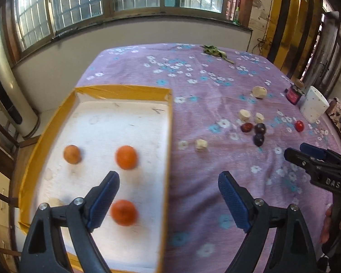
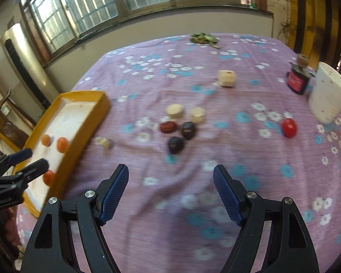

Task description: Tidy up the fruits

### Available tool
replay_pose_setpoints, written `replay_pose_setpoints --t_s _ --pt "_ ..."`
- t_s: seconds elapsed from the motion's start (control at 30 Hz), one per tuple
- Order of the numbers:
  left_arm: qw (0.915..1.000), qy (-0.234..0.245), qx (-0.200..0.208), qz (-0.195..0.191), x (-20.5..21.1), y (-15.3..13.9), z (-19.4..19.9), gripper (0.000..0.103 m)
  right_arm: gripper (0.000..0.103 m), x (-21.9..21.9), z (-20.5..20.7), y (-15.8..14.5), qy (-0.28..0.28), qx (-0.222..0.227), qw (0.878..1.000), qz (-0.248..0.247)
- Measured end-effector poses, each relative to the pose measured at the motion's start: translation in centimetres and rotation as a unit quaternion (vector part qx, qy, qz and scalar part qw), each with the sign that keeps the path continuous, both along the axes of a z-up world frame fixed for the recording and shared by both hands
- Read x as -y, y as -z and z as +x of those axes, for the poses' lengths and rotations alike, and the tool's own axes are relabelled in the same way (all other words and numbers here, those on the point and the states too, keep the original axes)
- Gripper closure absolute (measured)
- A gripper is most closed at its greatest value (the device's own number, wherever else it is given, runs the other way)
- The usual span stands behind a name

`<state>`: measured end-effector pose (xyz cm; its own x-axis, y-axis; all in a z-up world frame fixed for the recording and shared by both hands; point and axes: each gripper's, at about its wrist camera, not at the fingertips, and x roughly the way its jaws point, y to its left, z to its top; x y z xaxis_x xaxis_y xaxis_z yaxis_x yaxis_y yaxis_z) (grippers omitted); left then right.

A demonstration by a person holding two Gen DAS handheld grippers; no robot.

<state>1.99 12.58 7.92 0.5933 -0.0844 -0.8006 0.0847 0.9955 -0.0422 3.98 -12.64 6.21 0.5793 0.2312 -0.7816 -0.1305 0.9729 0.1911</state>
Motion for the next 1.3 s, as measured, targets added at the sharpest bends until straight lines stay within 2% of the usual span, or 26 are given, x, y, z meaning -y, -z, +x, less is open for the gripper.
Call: replay_pose_setpoints --t_s 0.13,0.2,0.33,0.37,0.47,0.57,0.67,0.93,1.17,1.3 --pt "0.9997 0.018 0.018 0.003 3.0 -0.2 -0.6 0.011 0.026 4.4 0.4 0.8 0.027 -0.001 1.000 -0.017" --pt "0.9996 0.024 0.009 0.014 4.6 0.3 -0.1 0.011 0.026 6.0 1.0 1.2 0.031 -0.006 0.999 -0.017" --pt "0.9991 0.042 -0.001 0.010 7.1 0.9 0.5 0.011 0.024 7.6 2.5 1.3 0.024 0.004 0.999 -0.024" --pt "0.9988 0.046 -0.004 0.015 7.8 1.2 0.7 0.011 0.020 7.6 2.9 1.5 0.015 -0.001 1.000 -0.015" --pt "0.9986 0.047 -0.019 0.017 9.0 1.8 1.6 0.011 0.020 5.8 4.1 1.7 -0.036 -0.001 0.999 0.009" --pt "0.9985 0.048 -0.024 0.009 9.3 2.3 1.5 0.011 0.021 3.5 5.0 1.9 -0.082 0.014 0.996 -0.008" --pt "0.9979 0.047 -0.043 0.013 9.3 3.2 1.3 0.011 0.021 1.7 6.2 2.5 -0.110 0.018 0.994 -0.004" --pt "0.9975 0.032 -0.060 -0.022 7.7 3.9 0.8 0.011 0.044 0.5 9.0 3.6 -0.131 -0.004 0.991 0.033" --pt "0.9950 0.050 -0.082 -0.029 8.0 5.3 0.3 0.011 0.050 -0.4 9.7 5.2 -0.134 -0.019 0.991 -0.003" --pt "0.9948 0.043 -0.081 -0.043 7.8 5.1 0.9 0.011 0.067 0.8 10.8 5.2 -0.114 -0.029 0.993 -0.001"
